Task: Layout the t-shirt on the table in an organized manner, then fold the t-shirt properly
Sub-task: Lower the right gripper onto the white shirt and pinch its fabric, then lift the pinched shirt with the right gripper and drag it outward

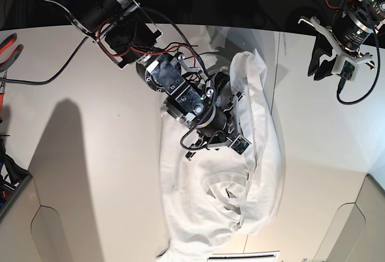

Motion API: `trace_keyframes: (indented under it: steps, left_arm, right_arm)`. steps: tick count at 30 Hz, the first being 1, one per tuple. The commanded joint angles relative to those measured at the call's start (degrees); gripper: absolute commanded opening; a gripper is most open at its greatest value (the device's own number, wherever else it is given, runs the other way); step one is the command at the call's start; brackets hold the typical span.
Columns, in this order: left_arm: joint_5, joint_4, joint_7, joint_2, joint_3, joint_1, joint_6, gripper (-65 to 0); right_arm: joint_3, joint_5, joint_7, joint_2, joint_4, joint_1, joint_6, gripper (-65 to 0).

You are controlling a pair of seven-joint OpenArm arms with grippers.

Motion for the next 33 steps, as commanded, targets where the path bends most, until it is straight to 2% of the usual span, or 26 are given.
trace_keyframes:
  steps: [1,7,10,13,17,21,23,28,33]
  left_arm:
    - [-0.6,0.9,-1.0,-0.7,-0.4,0.2,0.1,-50.3]
    - [-0.6,0.9,-1.0,-0.7,-0.4,0.2,0.1,-50.3]
    - [-0.6,0.9,-1.0,-0.7,-0.4,0.2,0.1,-50.3]
    - [-0.6,0.9,-1.0,-0.7,-0.4,0.1,0.1,-50.3]
    - [-0.7,0.9,-1.0,-0.7,-0.4,-1.1,0.1,-50.3]
    - [-1.8,0.9,-0.8,-0.7,-0.4,-2.8,0.1,-50.3]
    - [-2.8,0.9,-0.4,-0.7,-0.4,-3.6,0.0,-50.3]
    - [-4.0,0.9,0.5,-0.7,-0.4,-5.2,0.0,-50.3]
    - [-4.0,0.8,0.8,-0.8,-0.4,-5.4,0.0,-50.3]
  right_arm:
    - [0.1,-0.2,1.5,-0.8,1.5,1.6,-1.8,-65.0]
    - [0.1,-0.2,1.5,-0.8,2.0,1.6,-9.2,-65.0]
    - [0.2,-0.2,1.4,-0.8,2.0,1.6,-11.4,-63.5]
    - [0.2,-0.3,0.5,-0.7,2.0,1.6,-12.4,-65.0]
    - [0.2,-7.8,-3.1,-0.8,2.0,1.6,-13.3,-65.0]
    - [0.2,-16.8,-9.0,-0.7,2.4,1.4,-19.8,-65.0]
    - [0.2,-20.0,-12.8,-0.6,3.0,1.4,-21.1,-65.0]
    - [0.5,-25.7,-17.9,-0.2,8.3,-0.3,-21.2,-65.0]
    - [2.8,-27.6,-21.5,0.3,20.4,-4.5,-22.5,-65.0]
